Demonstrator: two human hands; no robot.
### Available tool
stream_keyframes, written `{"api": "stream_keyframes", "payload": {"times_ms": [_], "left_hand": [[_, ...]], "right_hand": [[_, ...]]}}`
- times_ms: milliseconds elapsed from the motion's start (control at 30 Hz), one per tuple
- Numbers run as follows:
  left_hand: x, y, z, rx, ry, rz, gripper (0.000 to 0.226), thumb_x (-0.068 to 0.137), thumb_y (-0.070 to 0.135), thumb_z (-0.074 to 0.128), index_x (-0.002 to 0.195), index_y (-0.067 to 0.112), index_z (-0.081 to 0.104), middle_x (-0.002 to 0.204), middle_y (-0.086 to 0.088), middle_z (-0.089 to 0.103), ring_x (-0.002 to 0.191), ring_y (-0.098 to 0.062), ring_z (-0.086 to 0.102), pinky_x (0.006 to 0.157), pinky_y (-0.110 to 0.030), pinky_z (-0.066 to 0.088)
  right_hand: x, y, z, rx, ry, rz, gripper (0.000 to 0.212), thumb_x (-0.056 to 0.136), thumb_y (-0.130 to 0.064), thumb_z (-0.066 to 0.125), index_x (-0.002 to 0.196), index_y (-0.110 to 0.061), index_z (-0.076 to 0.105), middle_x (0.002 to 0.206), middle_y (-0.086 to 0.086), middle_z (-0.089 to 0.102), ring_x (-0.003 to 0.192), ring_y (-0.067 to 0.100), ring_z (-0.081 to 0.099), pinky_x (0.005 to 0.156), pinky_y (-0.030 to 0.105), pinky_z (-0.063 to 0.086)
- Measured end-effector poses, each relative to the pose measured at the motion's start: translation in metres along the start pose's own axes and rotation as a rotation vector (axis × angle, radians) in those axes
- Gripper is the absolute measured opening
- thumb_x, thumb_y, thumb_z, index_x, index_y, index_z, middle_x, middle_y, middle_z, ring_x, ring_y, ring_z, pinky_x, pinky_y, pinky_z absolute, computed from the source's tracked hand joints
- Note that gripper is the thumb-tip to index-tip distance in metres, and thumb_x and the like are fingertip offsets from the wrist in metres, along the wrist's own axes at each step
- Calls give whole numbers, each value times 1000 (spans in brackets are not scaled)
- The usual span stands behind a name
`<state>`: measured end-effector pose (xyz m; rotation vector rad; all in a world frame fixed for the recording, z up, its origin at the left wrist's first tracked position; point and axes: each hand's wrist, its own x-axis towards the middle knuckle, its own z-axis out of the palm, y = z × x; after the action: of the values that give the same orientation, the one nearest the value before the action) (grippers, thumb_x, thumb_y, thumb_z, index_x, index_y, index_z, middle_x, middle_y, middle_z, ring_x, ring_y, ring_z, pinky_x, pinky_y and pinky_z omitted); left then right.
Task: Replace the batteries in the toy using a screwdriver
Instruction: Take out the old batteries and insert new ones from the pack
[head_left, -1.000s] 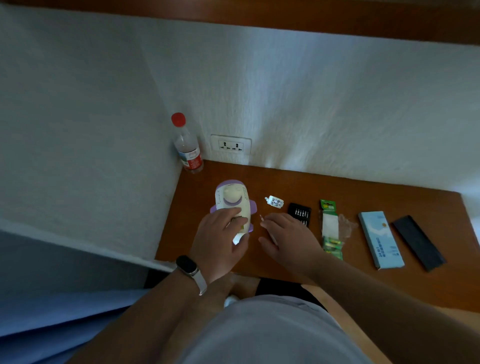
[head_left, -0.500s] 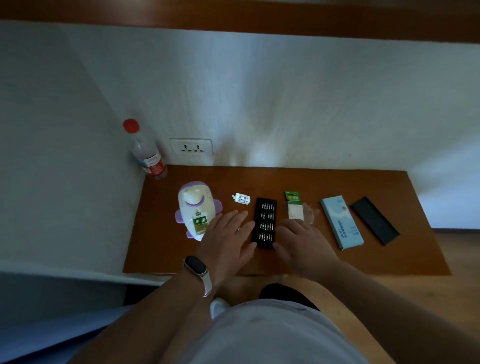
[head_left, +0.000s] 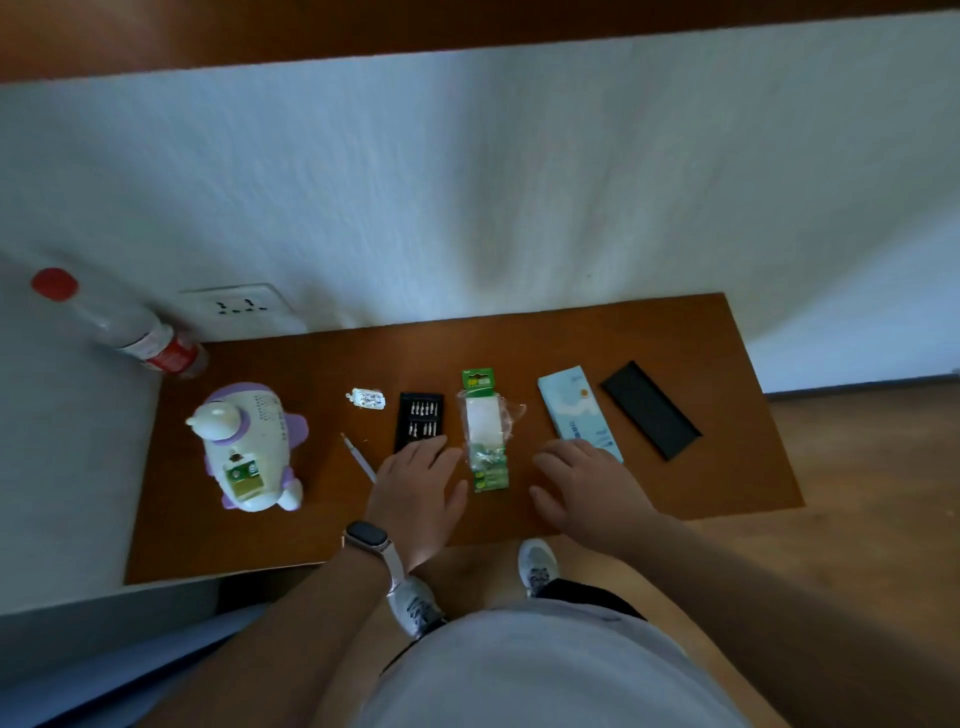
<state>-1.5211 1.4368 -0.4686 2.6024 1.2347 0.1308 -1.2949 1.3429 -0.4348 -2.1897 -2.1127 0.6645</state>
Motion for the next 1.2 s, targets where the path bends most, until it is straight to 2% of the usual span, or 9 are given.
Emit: {"api": "stream_keyframes", "payload": {"times_ms": [100, 200, 333, 433, 567, 733, 933, 1067, 1200], "left_hand": [[6, 17, 9, 6, -28, -49, 38, 85, 35, 63, 116, 15, 69, 123, -9, 68, 114, -29, 64, 92, -46, 52], [8, 34, 20, -17, -44, -101, 39, 84, 34, 60, 115, 13, 70, 121, -8, 69, 112, -28, 65, 92, -45, 54], [6, 44, 39, -29, -82, -185, 34, 88, 33, 64, 117, 15, 68, 123, -7, 67, 110, -26, 64, 86, -41, 56], [3, 50, 48, -26, -115, -235, 35, 90, 34, 62, 120, 17, 66, 125, -5, 66, 110, -24, 62, 83, -36, 56], [3, 50, 54, -27, -142, -260, 41, 91, 37, 55, 128, 21, 61, 131, -2, 60, 112, -21, 59, 84, -37, 55], [10, 46, 57, -1, -131, -261, 34, 87, 31, 59, 117, 16, 66, 119, -6, 63, 101, -24, 61, 78, -38, 55], [11, 50, 56, -12, -117, -293, 34, 86, 28, 62, 118, 17, 65, 118, -8, 63, 100, -25, 61, 75, -38, 54], [7, 51, 55, -40, -117, -295, 37, 83, 25, 67, 119, 16, 65, 118, -9, 63, 102, -28, 62, 75, -41, 55], [6, 52, 51, -117, -114, -326, 40, 87, 23, 63, 126, 15, 60, 125, -5, 61, 110, -24, 61, 83, -39, 55]], "right_hand": [[11, 20, 3, 4, -15, -37, 41, 96, -45, 44, 124, -19, 59, 126, 0, 58, 115, 22, 53, 94, 37, 45], [27, 34, 7, 8, -33, -92, 40, 95, -40, 47, 126, -16, 58, 122, 1, 58, 112, 21, 52, 95, 35, 40], [47, 45, 17, 0, -25, -201, 33, 93, -38, 52, 114, -16, 63, 106, 0, 62, 100, 21, 57, 90, 36, 45], [60, 47, 25, -23, -21, -270, 28, 91, -36, 56, 108, -15, 65, 101, 1, 64, 97, 22, 59, 89, 38, 48], [81, 42, 32, -32, -63, -298, 32, 94, -37, 55, 117, -16, 63, 113, 1, 64, 104, 22, 58, 90, 36, 46], [101, 35, 38, 18, -111, -296, 43, 94, -41, 56, 129, -16, 57, 129, 3, 58, 110, 24, 56, 89, 37, 48], [115, 30, 47, 54, -156, -308, 41, 91, -44, 55, 125, -21, 60, 125, 0, 57, 103, 22, 57, 79, 38, 49], [118, 25, 50, 71, -181, -270, 44, 90, -45, 55, 129, -23, 58, 125, -1, 56, 106, 22, 57, 83, 40, 50], [120, 17, 51, 103, -174, -217, 47, 86, -43, 57, 129, -24, 56, 121, -2, 57, 101, 21, 58, 83, 41, 50]]}}
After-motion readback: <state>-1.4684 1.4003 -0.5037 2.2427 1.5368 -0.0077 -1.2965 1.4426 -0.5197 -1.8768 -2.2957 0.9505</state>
